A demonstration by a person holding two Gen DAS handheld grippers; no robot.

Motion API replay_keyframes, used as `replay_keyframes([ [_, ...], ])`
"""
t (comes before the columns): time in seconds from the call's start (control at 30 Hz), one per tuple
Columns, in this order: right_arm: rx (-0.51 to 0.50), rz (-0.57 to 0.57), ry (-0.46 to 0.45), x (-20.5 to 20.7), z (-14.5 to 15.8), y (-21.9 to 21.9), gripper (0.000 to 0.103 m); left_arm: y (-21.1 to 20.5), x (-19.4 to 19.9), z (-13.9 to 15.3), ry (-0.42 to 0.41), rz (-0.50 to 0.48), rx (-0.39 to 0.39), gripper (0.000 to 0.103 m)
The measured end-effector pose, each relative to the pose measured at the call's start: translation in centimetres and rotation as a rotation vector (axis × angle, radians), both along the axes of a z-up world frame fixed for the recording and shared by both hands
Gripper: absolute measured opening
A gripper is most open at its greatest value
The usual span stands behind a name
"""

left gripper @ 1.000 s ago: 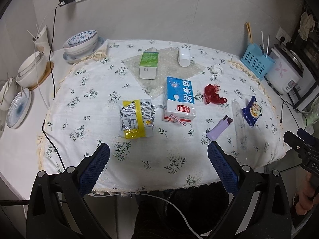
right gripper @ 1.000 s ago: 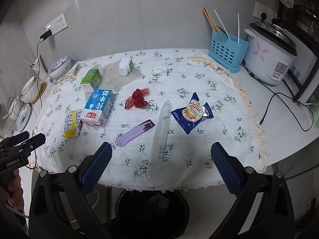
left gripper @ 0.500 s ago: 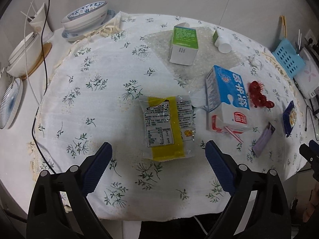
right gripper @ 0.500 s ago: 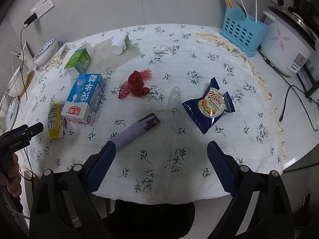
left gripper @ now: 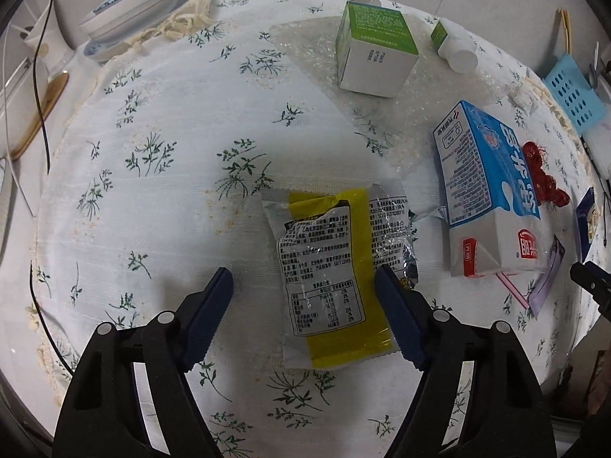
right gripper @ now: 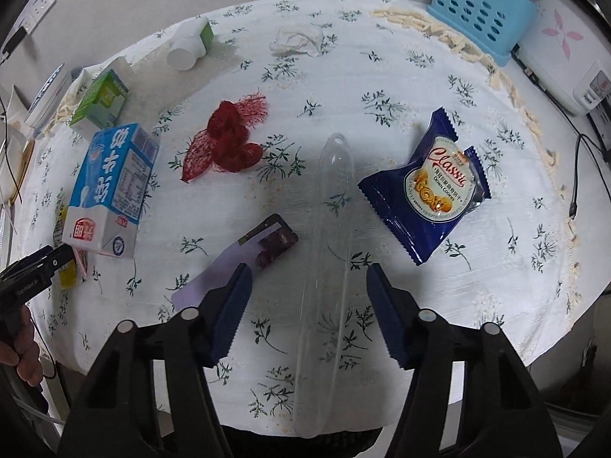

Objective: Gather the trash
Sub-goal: 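Grasp the yellow snack wrapper with the left gripper while the right gripper grasps the clear plastic tube, then carry the wrapper and tube with both grippers toward the black trash bin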

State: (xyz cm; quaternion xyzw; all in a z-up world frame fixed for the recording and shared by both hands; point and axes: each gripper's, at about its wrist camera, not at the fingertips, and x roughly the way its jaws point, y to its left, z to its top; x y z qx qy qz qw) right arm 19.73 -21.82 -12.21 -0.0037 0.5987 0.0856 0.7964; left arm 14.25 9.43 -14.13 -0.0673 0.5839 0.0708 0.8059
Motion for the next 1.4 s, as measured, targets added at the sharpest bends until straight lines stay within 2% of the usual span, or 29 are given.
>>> replay_keyframes([
  [0.13, -0.002, -0.012, 0.014, 0.3, -0.5, 0.2, 0.043, -0.3, 0.2, 0.0, 0.01, -0.006, 0.02, 0.067],
  [0.2, 0.003, -0.02, 0.019, 0.4, -0.7, 0.3, 0.039, -0.4, 0.3, 0.1, 0.019, -0.008, 0.031, 0.057],
  [0.37, -0.014, -0.04, 0.033, 0.5, -1.0, 0.3, 0.025, -0.8, 0.8, 0.2, 0.041, -0.012, 0.041, 0.043],
  [0.6, -0.016, -0.06, 0.028, 0.7, -1.2, 0.3, 0.025, -0.5, 1.1, 0.7, 0.054, -0.015, 0.033, 0.02],
  [0.7, -0.015, -0.075, 0.022, 0.3, -0.9, 0.1, 0.025, 0.0, 1.2, 1.3, 0.049, -0.009, 0.017, 0.014],
  [1.13, 0.016, -0.094, -0.047, -2.0, 2.0, -1.4, 0.025, 1.4, -1.7, 3.7, -0.021, 0.024, -0.044, 0.009],
  [1.4, 0.046, -0.088, -0.093, -3.3, 4.0, -2.4, 0.025, 0.8, -3.9, 5.8, -0.068, 0.052, -0.033, 0.008],
])
